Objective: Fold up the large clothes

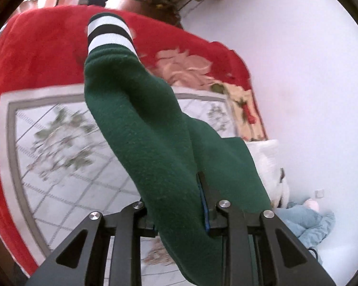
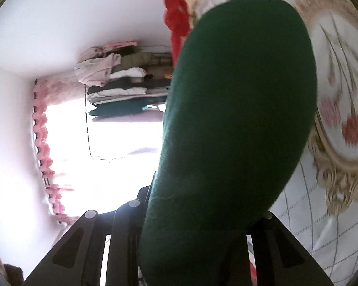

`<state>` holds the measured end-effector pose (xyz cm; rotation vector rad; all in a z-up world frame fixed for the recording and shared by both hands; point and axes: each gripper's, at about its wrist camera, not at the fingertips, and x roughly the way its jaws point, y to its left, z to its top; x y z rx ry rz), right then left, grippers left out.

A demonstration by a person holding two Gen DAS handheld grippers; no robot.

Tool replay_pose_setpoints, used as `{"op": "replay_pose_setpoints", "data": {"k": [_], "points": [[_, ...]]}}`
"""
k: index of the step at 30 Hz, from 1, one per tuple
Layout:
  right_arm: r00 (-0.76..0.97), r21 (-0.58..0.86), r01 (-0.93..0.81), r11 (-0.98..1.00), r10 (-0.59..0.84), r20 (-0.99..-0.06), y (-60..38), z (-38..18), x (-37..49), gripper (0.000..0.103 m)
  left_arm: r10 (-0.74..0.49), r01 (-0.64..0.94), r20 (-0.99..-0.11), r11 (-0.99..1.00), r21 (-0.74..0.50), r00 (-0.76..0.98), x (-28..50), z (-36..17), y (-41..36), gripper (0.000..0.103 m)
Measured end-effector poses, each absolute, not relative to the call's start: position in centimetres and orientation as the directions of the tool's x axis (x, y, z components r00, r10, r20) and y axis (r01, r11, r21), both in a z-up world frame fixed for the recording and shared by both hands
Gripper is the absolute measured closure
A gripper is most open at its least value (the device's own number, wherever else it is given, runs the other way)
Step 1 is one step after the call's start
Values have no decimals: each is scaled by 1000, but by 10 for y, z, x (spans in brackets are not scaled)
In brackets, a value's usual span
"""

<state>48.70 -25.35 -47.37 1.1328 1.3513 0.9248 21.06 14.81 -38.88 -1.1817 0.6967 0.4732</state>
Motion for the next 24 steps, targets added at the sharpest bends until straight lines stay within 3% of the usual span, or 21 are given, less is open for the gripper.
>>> {"op": "replay_pose_setpoints", "data": {"k": [8,15,20,24], "points": [[148,970,-26,241,961,-235,-287,-359,597,74,-63,-560,-614,347,-753,787,337,-331,145,81],[259,950,-134,283,935,-242,-341,-284,730,74,-97,-451,-510,347,-822,854,494,-303,124,81],[293,922,-208,327,920,-261,-386,-265,844,74,-109,-396,-445,306,-866,889,594,-337,92,81],[253,903,-248,351,923,-289,-414,-292,922,74,-103,-395,-438,289,-872,893,634,-396,65,81]]}}
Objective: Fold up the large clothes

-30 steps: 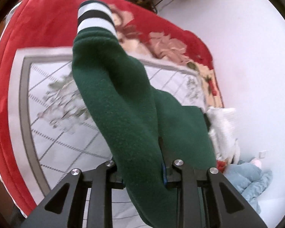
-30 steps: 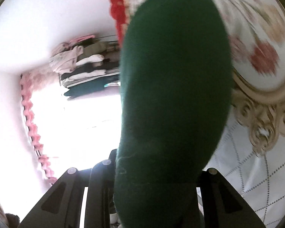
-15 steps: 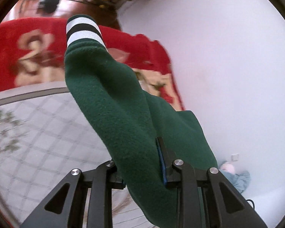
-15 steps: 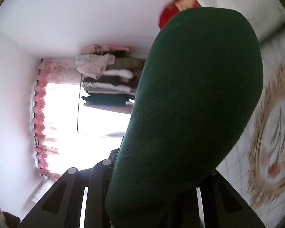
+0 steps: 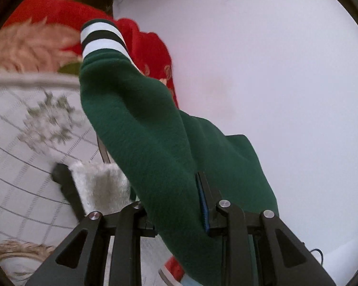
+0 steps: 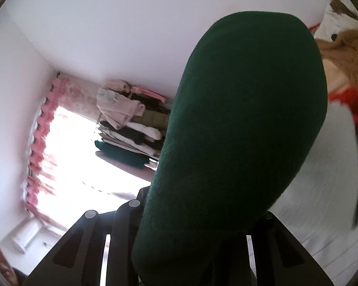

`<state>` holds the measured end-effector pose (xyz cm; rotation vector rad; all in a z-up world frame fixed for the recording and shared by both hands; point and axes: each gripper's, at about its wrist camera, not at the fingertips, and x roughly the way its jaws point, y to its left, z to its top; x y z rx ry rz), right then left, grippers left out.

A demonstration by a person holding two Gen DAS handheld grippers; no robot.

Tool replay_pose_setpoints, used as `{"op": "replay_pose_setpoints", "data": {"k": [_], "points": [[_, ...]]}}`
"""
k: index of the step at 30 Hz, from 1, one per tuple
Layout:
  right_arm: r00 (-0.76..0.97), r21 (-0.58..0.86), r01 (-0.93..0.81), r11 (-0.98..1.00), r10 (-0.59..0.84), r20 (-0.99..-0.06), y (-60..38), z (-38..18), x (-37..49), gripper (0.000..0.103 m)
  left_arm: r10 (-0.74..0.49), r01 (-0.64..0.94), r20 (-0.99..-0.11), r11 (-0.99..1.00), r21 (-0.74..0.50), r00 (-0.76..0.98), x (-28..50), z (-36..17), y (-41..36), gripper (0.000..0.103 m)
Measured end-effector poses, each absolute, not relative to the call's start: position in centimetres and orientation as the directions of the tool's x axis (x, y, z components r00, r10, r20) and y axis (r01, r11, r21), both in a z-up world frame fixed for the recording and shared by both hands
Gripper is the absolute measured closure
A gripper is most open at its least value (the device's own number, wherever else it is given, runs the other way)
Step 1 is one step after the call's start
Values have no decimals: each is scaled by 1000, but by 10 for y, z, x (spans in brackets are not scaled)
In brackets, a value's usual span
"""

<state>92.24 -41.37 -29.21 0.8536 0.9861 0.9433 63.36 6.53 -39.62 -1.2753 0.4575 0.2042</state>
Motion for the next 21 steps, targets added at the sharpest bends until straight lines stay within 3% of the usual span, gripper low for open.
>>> {"op": "replay_pose_setpoints", "data": {"k": [6,11,12,13,14,17,18,21], "points": [[123,918,-174,357,933,-340,-422,-419,983,75,-115,-473,-534,338,-814,837,664,-499,33,79],[123,934,-74,348,933,-338,-439,-482,989,72,-149,-449,-573,476,-756,806,669,-511,33,66],[127,936,-66,345,934,-335,-440,-483,988,66,-156,-461,-601,501,-732,784,669,-507,35,57],[129,929,-54,365,925,-356,-442,-484,987,53,-159,-468,-617,516,-717,770,673,-505,34,53],[137,916,-44,399,910,-391,-444,-481,984,47,-173,-465,-629,533,-707,758,673,-502,34,48],[176,849,-23,527,838,-516,-448,-457,969,36,-170,-464,-695,633,-620,698,668,-479,26,6],[199,812,-18,584,797,-570,-448,-445,960,35,-148,-465,-729,682,-564,668,666,-469,23,0],[281,654,-7,757,629,-725,-442,-407,934,25,-74,-460,-797,783,-418,599,660,-447,17,0]]}}
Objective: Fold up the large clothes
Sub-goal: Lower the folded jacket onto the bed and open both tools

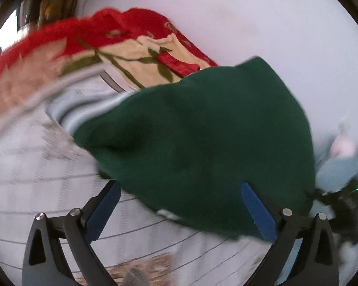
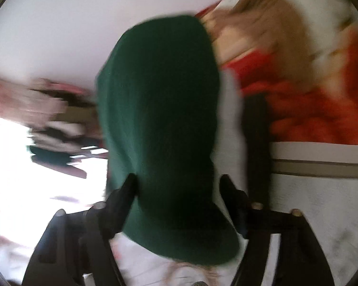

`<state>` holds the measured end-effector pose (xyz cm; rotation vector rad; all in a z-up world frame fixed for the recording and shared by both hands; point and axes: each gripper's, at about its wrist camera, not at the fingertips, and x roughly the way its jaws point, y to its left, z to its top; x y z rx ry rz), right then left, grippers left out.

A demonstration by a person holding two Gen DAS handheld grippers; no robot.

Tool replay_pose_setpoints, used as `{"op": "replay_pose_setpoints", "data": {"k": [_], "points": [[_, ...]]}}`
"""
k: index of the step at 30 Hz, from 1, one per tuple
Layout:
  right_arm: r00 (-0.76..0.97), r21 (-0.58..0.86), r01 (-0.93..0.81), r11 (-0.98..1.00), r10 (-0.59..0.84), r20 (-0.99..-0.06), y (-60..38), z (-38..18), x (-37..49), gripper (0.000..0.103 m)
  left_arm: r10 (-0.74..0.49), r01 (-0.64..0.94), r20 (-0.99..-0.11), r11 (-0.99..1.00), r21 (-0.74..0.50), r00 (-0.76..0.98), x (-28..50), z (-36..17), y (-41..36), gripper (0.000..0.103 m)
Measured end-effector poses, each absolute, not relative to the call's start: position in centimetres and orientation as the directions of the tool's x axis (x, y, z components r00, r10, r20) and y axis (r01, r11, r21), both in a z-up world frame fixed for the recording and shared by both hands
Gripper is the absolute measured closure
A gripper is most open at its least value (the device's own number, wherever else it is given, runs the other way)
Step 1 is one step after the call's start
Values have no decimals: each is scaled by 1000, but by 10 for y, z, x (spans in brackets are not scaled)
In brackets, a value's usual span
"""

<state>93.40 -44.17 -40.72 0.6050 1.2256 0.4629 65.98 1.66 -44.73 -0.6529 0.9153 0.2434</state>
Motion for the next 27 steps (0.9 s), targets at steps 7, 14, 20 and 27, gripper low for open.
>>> {"op": "replay_pose_setpoints", "data": {"k": [7,14,20,27], "points": [[397,38,31,999,23,-917,-380,-313,857,18,88,-343,-838,931,-123,539,628,-372,-2,0],[480,-81,120,989,-129,-868,-364,-228,738,17,152,-256,-828,967,10,540,562,-271,-12,0],[540,-105,144,984,-167,-825,-344,-116,622,17,145,-198,-817,979,38,558,484,-189,-26,0],[605,-107,159,981,-183,-775,-334,-13,508,17,110,-134,-781,990,34,614,390,-101,-44,0]]}}
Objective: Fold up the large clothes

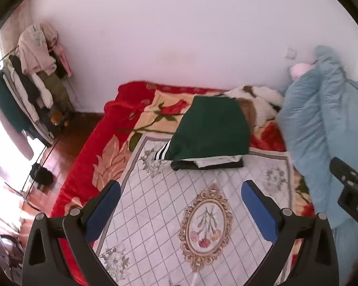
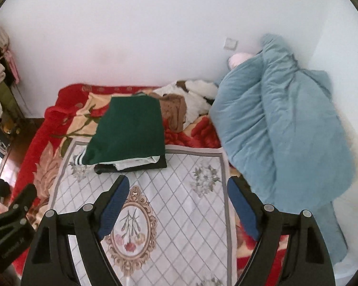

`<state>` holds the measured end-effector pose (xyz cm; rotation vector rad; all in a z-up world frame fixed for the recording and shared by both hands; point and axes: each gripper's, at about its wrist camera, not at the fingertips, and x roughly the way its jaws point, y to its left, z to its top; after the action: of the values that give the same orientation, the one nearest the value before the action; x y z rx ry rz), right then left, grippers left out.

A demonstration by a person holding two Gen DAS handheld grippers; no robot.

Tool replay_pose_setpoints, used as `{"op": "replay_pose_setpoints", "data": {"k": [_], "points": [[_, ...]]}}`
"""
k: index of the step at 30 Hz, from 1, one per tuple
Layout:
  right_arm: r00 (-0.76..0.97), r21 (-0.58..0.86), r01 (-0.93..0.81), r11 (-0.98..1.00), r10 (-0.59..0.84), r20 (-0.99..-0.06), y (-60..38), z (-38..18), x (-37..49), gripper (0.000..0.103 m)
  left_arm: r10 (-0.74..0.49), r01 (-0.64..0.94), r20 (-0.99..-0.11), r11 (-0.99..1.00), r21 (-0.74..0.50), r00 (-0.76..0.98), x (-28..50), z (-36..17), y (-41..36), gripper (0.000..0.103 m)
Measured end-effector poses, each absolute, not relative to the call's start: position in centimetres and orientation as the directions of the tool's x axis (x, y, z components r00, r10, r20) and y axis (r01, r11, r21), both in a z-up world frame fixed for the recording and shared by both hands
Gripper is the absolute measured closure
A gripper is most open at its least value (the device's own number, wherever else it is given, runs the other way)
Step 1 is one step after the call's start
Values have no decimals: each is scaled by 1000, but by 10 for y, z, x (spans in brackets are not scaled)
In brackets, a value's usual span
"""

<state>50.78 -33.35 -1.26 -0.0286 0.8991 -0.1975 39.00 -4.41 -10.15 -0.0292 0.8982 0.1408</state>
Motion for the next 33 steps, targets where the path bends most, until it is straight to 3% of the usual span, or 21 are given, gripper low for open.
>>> {"op": "replay_pose_setpoints", "data": {"k": [9,17,33], "points": [[670,-85,161,983,-172,-723,-340,81,392,17,85,-108,-725,994,14,684,306,-21,-55,0],[735,-74,146,986,-158,-659,-343,134,318,17,70,-110,-707,994,-11,704,267,3,-57,0],[758,-49,146,988,-144,-636,-356,151,281,17,82,-124,-683,992,-12,726,235,24,-62,0]]}}
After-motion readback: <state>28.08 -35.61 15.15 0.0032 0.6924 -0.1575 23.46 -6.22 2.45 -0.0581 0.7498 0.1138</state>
